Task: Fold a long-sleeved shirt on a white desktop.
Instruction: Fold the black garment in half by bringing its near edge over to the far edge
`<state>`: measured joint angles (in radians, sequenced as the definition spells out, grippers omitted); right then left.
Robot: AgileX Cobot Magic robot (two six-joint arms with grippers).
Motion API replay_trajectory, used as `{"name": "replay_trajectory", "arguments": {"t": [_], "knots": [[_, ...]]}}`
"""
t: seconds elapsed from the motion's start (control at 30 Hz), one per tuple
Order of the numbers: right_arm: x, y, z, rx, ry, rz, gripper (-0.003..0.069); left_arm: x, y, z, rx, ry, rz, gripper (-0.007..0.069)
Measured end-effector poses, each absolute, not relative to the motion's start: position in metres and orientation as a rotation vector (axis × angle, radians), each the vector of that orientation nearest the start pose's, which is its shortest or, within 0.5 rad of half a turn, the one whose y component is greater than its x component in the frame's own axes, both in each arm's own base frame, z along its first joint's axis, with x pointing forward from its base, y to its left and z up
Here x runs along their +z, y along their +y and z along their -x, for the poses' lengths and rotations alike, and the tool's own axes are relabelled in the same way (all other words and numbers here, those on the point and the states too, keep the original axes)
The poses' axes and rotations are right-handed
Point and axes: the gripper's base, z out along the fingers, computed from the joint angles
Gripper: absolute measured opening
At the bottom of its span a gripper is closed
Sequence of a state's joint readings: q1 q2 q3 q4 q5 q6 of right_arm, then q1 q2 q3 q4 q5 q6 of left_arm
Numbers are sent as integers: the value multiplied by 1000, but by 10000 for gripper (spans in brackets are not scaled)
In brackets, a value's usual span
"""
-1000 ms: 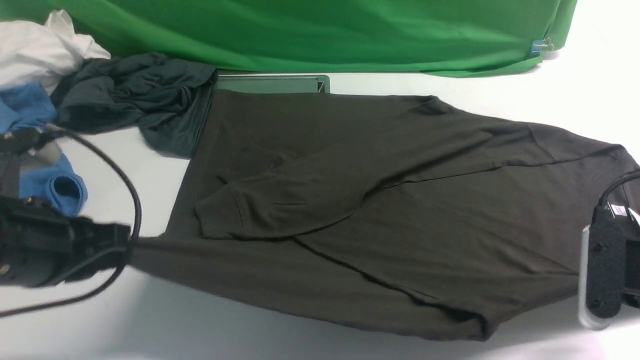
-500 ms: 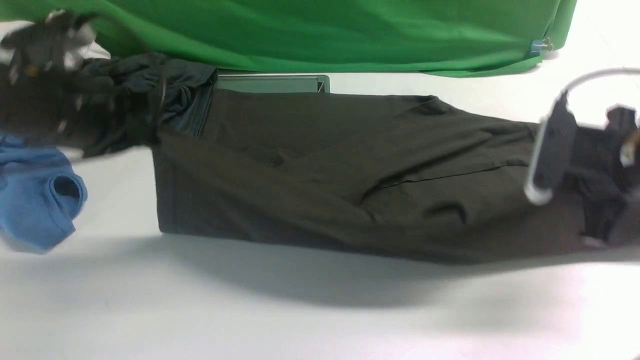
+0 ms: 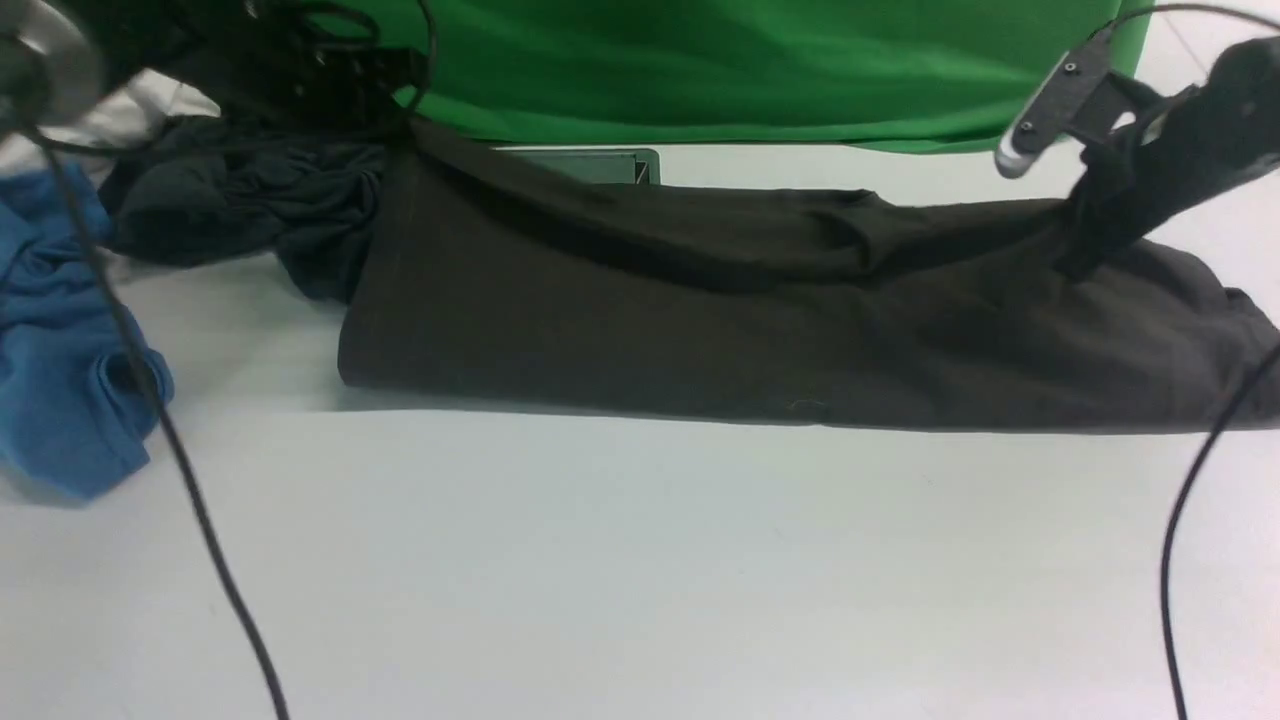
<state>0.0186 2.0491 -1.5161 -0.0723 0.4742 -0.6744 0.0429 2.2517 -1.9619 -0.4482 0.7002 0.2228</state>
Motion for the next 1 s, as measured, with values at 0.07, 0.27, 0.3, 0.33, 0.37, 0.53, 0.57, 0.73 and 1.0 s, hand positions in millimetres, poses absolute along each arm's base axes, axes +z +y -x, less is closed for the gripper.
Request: {"name": "replay_trajectory", "arguments": {"t": [0.07,0.27,0.3,0.33,0.37,0.53,0.57,0.73,1.0], "knots": [[192,6,-460,-300,2354,777,205,210,-3,-525,-382,2420,83,161],[202,8,-461,-215,2364,537,585,214,-3,-525,-373,2435,53,477],[207,9,-459,-208,2368,528,608,216,-3,-524,-365,2439,38,525],[212,10,-457,-202,2372,523,618,221,-3,-523,-356,2443,18,581],[214,12,-455,-198,2377,523,618,223,-2,-522,-353,2442,15,591],[253,47,-438,-112,2347,551,448,272,-2,-506,-325,2457,-133,687],[256,57,-435,-90,2340,574,397,283,-3,-503,-321,2453,-157,690],[246,114,-422,71,2322,846,59,320,-6,-480,-328,2485,-288,628],[214,139,-440,343,2473,944,26,293,4,-469,-521,2607,-272,79]]}}
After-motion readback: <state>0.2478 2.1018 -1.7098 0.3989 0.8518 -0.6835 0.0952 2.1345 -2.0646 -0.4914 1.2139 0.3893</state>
